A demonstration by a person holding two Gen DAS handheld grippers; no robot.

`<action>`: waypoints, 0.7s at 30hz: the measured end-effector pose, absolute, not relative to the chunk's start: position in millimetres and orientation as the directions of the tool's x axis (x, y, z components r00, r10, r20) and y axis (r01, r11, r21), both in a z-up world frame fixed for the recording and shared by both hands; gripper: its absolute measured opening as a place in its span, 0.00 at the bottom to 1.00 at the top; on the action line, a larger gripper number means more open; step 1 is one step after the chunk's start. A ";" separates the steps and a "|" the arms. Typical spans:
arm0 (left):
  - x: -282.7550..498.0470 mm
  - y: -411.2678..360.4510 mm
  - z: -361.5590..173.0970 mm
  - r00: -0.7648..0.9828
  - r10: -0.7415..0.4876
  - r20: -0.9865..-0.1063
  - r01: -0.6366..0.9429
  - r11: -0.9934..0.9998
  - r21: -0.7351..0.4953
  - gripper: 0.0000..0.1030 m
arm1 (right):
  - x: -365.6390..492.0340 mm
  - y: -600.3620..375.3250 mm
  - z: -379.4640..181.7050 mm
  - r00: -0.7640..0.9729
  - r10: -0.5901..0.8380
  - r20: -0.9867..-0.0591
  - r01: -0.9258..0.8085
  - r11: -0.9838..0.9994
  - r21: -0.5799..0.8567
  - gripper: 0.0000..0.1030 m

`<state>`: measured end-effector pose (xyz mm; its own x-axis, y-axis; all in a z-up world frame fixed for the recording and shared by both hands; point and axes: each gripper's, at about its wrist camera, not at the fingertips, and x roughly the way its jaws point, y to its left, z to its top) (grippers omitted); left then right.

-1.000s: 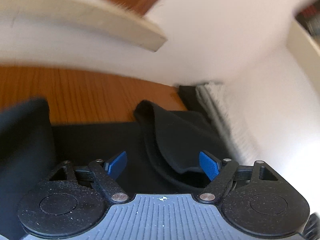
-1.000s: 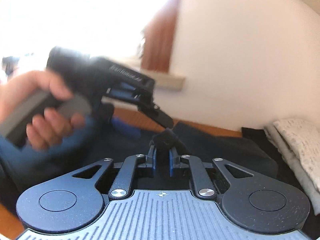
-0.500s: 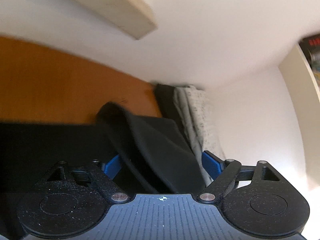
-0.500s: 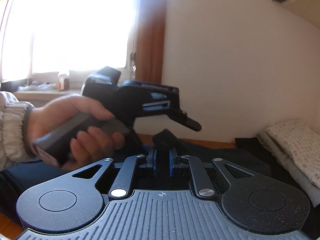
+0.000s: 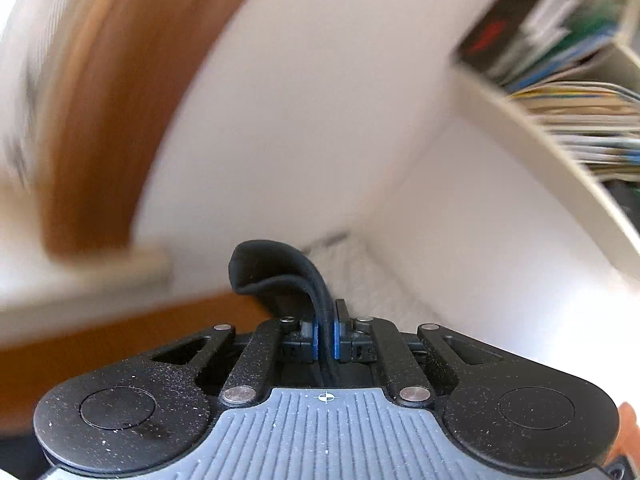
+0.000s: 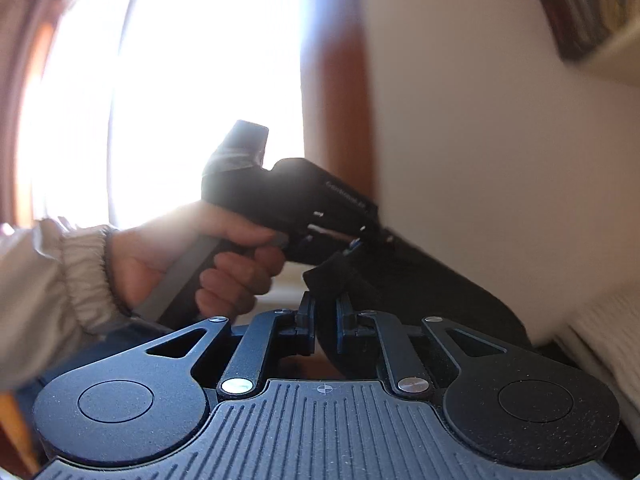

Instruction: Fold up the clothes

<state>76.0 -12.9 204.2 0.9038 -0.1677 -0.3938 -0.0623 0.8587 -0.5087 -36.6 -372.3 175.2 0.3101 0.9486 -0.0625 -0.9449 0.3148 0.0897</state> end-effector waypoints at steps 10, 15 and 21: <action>-100.5 6.3 354.1 0.944 0.051 -0.325 -0.148 0.948 -0.281 0.06 | -134.5 -312.8 296.2 0.014 0.993 0.120 -0.997 0.005 0.075 0.09; -184.3 32.2 386.7 0.944 0.165 -0.287 -0.239 0.939 -0.247 0.06 | -182.6 -272.5 330.5 -0.111 0.983 0.149 -0.992 -0.119 0.045 0.09; -262.2 60.1 397.4 0.928 0.250 -0.278 -0.316 0.921 -0.227 0.06 | -237.0 -227.9 348.4 -0.206 0.970 0.129 -0.978 -0.210 0.020 0.09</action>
